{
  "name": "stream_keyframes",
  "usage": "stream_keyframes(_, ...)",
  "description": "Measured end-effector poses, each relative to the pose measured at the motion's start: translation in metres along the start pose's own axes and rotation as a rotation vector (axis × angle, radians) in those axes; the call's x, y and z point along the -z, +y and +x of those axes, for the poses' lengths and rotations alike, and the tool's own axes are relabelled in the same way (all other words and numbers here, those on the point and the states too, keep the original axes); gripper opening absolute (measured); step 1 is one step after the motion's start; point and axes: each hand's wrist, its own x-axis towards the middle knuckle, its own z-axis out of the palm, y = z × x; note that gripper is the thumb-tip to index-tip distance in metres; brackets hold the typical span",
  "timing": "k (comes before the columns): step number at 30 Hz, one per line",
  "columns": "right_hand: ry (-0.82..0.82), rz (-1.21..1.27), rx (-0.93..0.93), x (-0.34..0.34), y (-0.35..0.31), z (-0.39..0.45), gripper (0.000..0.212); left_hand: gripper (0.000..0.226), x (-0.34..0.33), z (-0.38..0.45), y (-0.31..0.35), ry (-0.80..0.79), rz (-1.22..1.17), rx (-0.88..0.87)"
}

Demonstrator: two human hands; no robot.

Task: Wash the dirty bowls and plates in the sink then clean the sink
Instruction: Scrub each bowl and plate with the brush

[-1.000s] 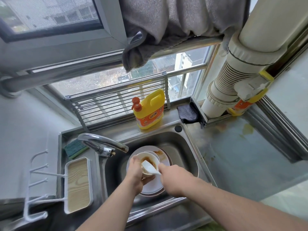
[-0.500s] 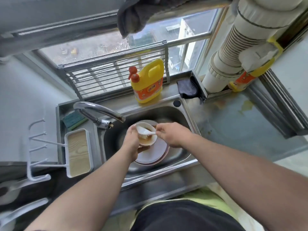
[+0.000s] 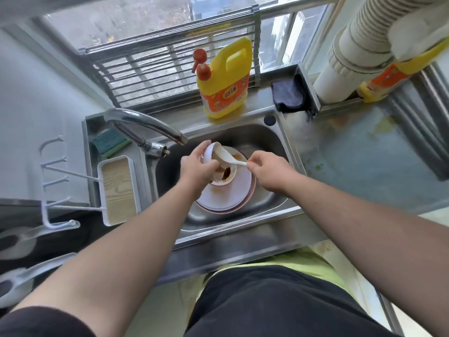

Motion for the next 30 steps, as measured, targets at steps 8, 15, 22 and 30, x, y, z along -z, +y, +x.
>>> stream_keyframes(8, 0.056, 0.221, -0.095, 0.002, 0.036, 0.007, 0.018, 0.08, 0.004, -0.01, -0.005, -0.011, 0.542, -0.358)
stream_keyframes(15, 0.038, 0.257, -0.133, -0.004, 0.045, 0.01, 0.02, 0.089, 0.002, -0.011, -0.022, 0.063, 0.767, -0.733)
stream_keyframes(22, 0.039, 0.447, -0.164, 0.002, 0.064, 0.006, 0.016, 0.056, -0.028, -0.022, -0.029, 0.036, 0.029, -0.137)
stream_keyframes(30, 0.095, 0.577, -0.192, 0.05, 0.092, -0.013, 0.015, 0.054, -0.12, -0.041, -0.029, -0.194, -0.45, 0.362)
